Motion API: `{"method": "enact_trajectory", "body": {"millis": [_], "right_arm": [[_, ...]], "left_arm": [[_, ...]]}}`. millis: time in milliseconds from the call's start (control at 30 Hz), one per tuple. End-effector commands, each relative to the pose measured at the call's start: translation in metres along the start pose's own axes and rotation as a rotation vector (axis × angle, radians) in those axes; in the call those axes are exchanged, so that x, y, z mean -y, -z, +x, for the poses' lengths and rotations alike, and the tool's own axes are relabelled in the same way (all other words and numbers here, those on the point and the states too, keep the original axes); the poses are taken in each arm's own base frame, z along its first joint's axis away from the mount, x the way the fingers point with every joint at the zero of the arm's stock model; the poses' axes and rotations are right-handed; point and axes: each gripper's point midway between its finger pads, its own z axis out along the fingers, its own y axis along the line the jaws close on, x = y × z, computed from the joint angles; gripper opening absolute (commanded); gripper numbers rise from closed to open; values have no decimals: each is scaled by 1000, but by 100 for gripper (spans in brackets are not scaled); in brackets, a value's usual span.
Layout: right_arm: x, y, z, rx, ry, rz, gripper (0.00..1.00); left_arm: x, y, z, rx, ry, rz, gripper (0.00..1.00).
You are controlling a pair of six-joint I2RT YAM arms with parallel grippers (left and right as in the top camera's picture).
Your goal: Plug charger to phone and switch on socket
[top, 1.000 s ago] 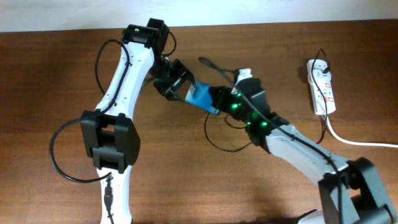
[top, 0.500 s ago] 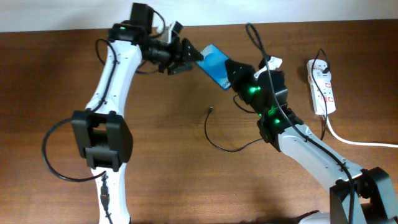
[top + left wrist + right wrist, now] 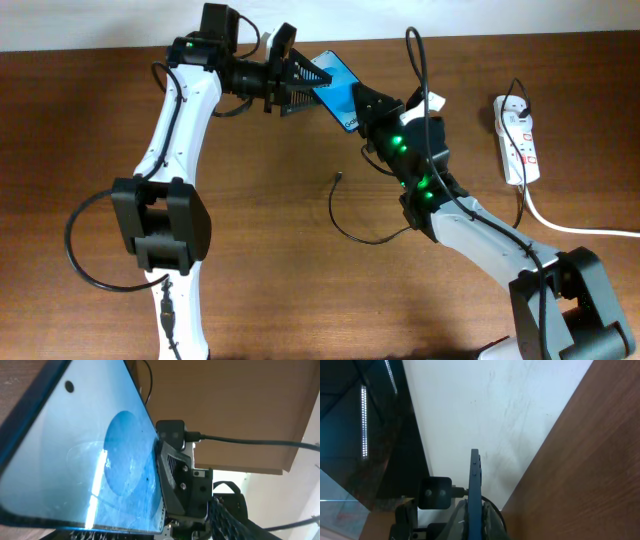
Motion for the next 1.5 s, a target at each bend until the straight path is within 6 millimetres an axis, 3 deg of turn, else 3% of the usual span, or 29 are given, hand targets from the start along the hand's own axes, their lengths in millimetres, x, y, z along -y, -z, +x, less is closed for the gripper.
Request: {"method": "enact_trajectory", "body": {"millis": [0, 200, 367, 833, 1100, 1467], "right_arm": [[-27, -4, 8, 24, -5, -49, 4], [-34, -7, 17, 91, -4, -25, 4], [-27, -8, 33, 74, 4, 25, 4], [-12, -9, 43, 33, 10, 79, 4], [-7, -13, 54, 12, 12, 77, 4], [-8, -13, 57, -3, 10, 72, 4]], "left_arm": [[10, 4, 0, 8, -35, 4, 65], [-1, -6, -1, 16, 1, -76, 55], [-1, -15, -6, 27, 14, -97, 50], [26, -26, -58, 185, 55, -66, 29], [37, -47, -68, 238, 13, -74, 19], [36, -48, -87, 346, -42, -122, 10]]}}
